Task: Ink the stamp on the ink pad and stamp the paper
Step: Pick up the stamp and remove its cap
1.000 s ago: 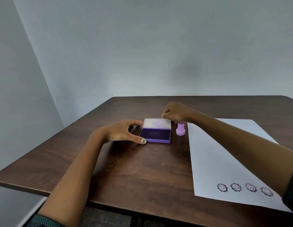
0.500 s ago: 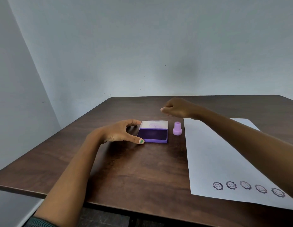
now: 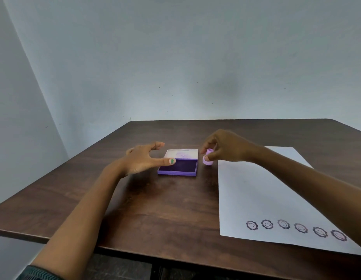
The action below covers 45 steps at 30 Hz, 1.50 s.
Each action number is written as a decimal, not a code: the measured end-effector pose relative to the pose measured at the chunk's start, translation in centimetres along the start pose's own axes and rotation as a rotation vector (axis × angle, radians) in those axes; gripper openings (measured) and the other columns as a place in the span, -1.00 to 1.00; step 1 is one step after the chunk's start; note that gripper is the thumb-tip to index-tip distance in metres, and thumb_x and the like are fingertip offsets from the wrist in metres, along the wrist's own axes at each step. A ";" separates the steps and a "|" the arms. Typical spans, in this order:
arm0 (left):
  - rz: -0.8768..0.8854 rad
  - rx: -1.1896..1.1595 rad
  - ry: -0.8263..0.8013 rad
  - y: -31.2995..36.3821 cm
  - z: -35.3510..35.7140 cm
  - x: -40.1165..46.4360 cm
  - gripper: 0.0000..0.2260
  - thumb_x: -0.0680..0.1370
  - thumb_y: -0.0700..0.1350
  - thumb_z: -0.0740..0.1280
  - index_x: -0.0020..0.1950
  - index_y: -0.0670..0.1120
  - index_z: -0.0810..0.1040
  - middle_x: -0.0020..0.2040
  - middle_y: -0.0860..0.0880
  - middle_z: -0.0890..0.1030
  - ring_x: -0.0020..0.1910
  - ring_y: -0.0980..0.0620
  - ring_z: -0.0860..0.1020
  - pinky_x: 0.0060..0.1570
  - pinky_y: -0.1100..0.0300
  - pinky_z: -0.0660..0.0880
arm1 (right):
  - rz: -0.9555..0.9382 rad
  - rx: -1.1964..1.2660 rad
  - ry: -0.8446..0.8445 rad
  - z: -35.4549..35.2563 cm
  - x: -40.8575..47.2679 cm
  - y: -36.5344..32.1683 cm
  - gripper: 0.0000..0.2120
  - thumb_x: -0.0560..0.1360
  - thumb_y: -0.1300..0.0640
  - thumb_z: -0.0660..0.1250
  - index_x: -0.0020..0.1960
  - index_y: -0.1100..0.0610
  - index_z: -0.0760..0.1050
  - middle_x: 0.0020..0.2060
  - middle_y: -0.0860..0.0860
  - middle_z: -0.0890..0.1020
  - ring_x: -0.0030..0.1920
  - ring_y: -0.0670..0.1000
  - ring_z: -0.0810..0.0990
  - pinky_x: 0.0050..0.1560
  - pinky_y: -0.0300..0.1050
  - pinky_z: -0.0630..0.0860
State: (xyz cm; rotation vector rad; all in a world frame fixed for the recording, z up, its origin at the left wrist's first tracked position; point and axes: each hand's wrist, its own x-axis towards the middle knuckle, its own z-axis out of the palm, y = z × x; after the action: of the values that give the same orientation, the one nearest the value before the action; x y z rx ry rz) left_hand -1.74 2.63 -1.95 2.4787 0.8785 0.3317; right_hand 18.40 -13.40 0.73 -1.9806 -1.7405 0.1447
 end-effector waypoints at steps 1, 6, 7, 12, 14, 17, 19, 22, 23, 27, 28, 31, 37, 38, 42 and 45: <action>0.023 0.033 0.104 0.4 0.1 0.0 -0.23 0.26 0.47 0.22 0.41 0.16 0.32 0.42 0.11 0.41 0.44 -0.01 0.30 0.45 -0.03 0.07 | 0.005 0.056 0.048 -0.1 -0.4 0.1 -0.82 0.36 0.21 0.45 -0.04 0.18 0.66 -0.20 0.02 0.64 -0.22 -0.06 0.54 -0.28 -0.33 0.41; 0.220 -0.017 0.325 5.0 1.7 0.0 -0.58 0.41 0.36 0.20 0.21 0.25 0.46 0.15 0.31 0.52 0.27 0.19 0.43 0.25 0.13 0.05 | 0.094 0.476 0.218 -1.8 -2.7 1.4 -0.82 0.36 0.26 0.45 -0.03 0.19 0.64 -0.19 0.06 0.66 -0.23 -0.03 0.61 -0.20 -0.24 0.60; 0.251 -0.086 0.280 6.3 2.0 0.1 -0.61 0.42 0.34 0.23 0.19 0.24 0.47 0.12 0.30 0.55 0.22 0.23 0.47 0.28 0.12 0.12 | 0.111 0.581 0.234 -2.1 -3.1 1.8 -0.82 0.36 0.27 0.45 -0.03 0.19 0.63 -0.18 0.09 0.67 -0.21 -0.02 0.63 -0.16 -0.22 0.62; 0.356 -0.298 0.054 12.3 2.3 1.3 -0.64 0.41 0.20 0.40 0.16 0.13 0.54 0.03 0.16 0.64 0.06 0.16 0.57 0.10 0.19 0.47 | 0.165 1.024 0.258 -3.2 -4.5 3.8 -0.76 0.40 0.26 0.41 0.05 0.30 0.59 -0.13 0.16 0.69 -0.19 0.01 0.69 -0.18 -0.27 0.62; 0.389 -0.319 0.072 13.8 2.8 2.0 -0.68 0.41 0.12 0.45 0.12 0.09 0.57 0.00 0.13 0.66 0.02 0.12 0.60 0.10 0.15 0.51 | 0.172 1.099 0.252 -3.3 -4.7 4.2 -0.77 0.43 0.23 0.38 0.05 0.30 0.59 -0.15 0.13 0.70 -0.18 0.00 0.69 -0.21 -0.28 0.61; 0.432 -0.373 0.154 14.7 4.1 2.7 -0.75 0.42 0.03 0.47 0.07 0.07 0.59 -0.04 0.15 0.66 -0.08 0.15 0.62 0.03 0.19 0.54 | 0.179 1.154 0.265 -3.6 -4.9 4.6 -0.77 0.45 0.20 0.35 0.06 0.29 0.58 -0.16 0.12 0.69 -0.19 -0.02 0.69 -0.22 -0.28 0.60; 0.463 -0.395 0.207 14.5 4.7 2.8 -0.78 0.43 -0.03 0.47 0.06 0.08 0.60 -0.08 0.21 0.64 -0.16 0.23 0.61 -0.09 0.34 0.53 | 0.179 1.182 0.280 -3.7 -4.9 4.8 -0.78 0.44 0.20 0.36 0.04 0.28 0.59 -0.17 0.11 0.70 -0.22 -0.03 0.69 -0.24 -0.28 0.60; 0.489 -0.463 0.267 13.7 4.9 2.6 -0.77 0.42 -0.09 0.49 0.07 0.02 0.64 -0.07 0.13 0.69 -0.13 0.22 0.64 -0.11 0.44 0.52 | 0.171 1.208 0.260 -3.5 -4.8 4.5 -0.76 0.43 0.20 0.37 0.05 0.28 0.59 -0.16 0.10 0.71 -0.19 -0.02 0.70 -0.25 -0.28 0.59; 0.492 -0.492 0.271 13.5 4.9 2.4 -0.76 0.42 -0.10 0.49 0.07 0.00 0.65 -0.07 0.08 0.70 -0.11 0.21 0.65 -0.09 0.43 0.53 | 0.171 1.216 0.253 -3.4 -4.8 4.4 -0.76 0.43 0.20 0.36 0.06 0.28 0.59 -0.16 0.09 0.72 -0.19 -0.02 0.70 -0.26 -0.29 0.59; 0.493 -0.586 0.236 13.2 4.7 2.3 -0.75 0.40 -0.20 0.50 0.06 -0.06 0.66 -0.08 0.03 0.70 -0.08 0.18 0.67 -0.04 0.38 0.55 | 0.178 1.235 0.269 -3.2 -4.8 4.0 -0.79 0.41 0.25 0.37 0.03 0.27 0.60 -0.20 0.06 0.72 -0.24 -0.06 0.69 -0.29 -0.31 0.58; 0.494 -0.596 0.233 13.2 4.7 2.2 -0.75 0.39 -0.21 0.50 0.06 -0.06 0.66 -0.08 0.02 0.70 -0.08 0.17 0.68 -0.03 0.35 0.56 | 0.177 1.236 0.280 -3.1 -4.9 4.0 -0.80 0.41 0.26 0.37 0.01 0.27 0.60 -0.22 0.06 0.72 -0.26 -0.06 0.69 -0.30 -0.32 0.57; 0.495 -0.613 0.237 13.2 4.7 2.1 -0.76 0.39 -0.20 0.50 0.03 -0.02 0.66 -0.08 0.02 0.71 -0.07 0.14 0.68 0.01 0.29 0.57 | 0.159 1.263 0.310 -2.9 -4.8 3.8 -0.82 0.41 0.31 0.35 0.01 0.30 0.59 -0.28 0.04 0.73 -0.29 -0.07 0.69 -0.31 -0.34 0.57; 0.498 -0.683 0.239 13.2 4.7 2.0 -0.76 0.40 -0.22 0.49 0.05 -0.05 0.66 -0.06 0.00 0.72 -0.06 0.14 0.68 0.00 0.32 0.57 | 0.093 1.218 0.397 -2.3 -4.7 3.4 -0.87 0.40 0.32 0.36 -0.06 0.26 0.61 -0.30 0.02 0.73 -0.28 -0.04 0.69 -0.28 -0.33 0.58; 0.492 -0.692 0.244 13.2 4.8 2.0 -0.77 0.41 -0.21 0.48 0.04 -0.06 0.67 -0.07 0.02 0.72 -0.07 0.15 0.68 -0.01 0.33 0.56 | 0.078 1.197 0.412 -2.3 -4.7 3.4 -0.86 0.38 0.31 0.37 -0.07 0.25 0.62 -0.29 0.02 0.73 -0.27 -0.03 0.69 -0.27 -0.33 0.58; 0.481 -0.758 0.230 13.2 5.0 2.1 -0.83 0.43 -0.21 0.46 -0.01 -0.06 0.68 -0.12 0.13 0.71 -0.12 0.17 0.68 -0.07 0.39 0.54 | 0.026 1.077 0.486 -2.1 -4.7 3.0 -0.81 0.33 0.27 0.42 -0.05 0.22 0.63 -0.15 0.13 0.72 -0.15 0.09 0.71 -0.09 -0.19 0.63; 0.423 -0.792 0.218 13.0 5.0 2.3 -0.88 0.44 -0.13 0.45 -0.04 -0.06 0.70 -0.19 0.08 0.73 -0.20 0.10 0.69 -0.13 0.43 0.51 | 0.023 0.979 0.544 -2.1 -4.7 2.8 -0.80 0.35 0.31 0.43 -0.03 0.19 0.64 -0.06 0.18 0.69 -0.04 0.15 0.68 0.06 -0.04 0.59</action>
State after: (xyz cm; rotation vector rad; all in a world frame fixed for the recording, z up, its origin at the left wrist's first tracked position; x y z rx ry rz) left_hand 8.72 -6.57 0.66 1.8621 0.1980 0.9085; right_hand 20.92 -18.66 0.24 -1.1555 -0.9852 0.3475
